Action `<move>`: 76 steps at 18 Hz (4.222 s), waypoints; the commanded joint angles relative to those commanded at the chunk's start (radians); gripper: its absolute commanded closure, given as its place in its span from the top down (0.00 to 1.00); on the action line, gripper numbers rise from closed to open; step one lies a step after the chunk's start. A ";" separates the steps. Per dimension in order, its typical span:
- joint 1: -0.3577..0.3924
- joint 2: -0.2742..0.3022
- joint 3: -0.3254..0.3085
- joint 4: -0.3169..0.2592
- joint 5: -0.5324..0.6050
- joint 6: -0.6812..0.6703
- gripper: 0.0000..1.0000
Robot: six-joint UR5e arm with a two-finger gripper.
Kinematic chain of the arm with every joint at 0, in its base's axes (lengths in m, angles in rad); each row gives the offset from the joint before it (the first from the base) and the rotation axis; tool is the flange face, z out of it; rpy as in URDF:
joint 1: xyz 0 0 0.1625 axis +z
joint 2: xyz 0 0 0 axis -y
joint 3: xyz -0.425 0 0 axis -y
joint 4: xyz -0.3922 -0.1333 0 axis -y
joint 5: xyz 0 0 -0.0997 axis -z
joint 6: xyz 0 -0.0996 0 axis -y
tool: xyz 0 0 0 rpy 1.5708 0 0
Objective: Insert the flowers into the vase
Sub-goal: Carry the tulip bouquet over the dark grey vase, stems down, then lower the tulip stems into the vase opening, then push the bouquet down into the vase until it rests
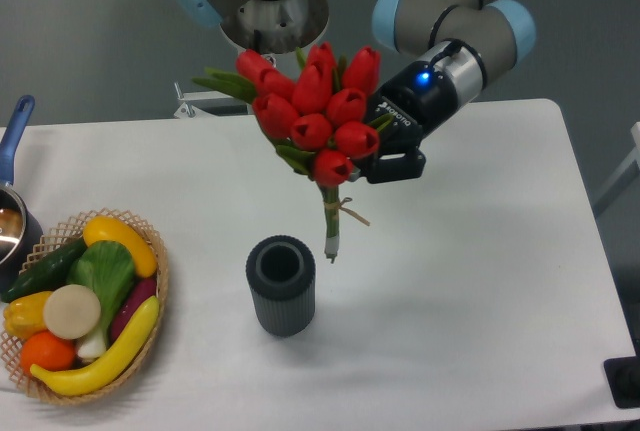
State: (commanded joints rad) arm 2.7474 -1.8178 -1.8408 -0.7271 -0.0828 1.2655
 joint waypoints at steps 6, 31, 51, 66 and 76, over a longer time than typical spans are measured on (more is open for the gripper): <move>-0.005 -0.009 -0.028 0.000 -0.029 0.000 0.11; -0.038 -0.090 -0.072 0.000 -0.021 0.021 0.15; -0.038 -0.164 -0.152 -0.002 -0.008 0.221 0.33; -0.040 -0.158 -0.166 -0.002 0.084 0.229 0.33; -0.040 -0.161 -0.164 0.000 0.150 0.233 0.57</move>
State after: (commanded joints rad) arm 2.7075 -1.9788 -2.0049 -0.7271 0.0675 1.4987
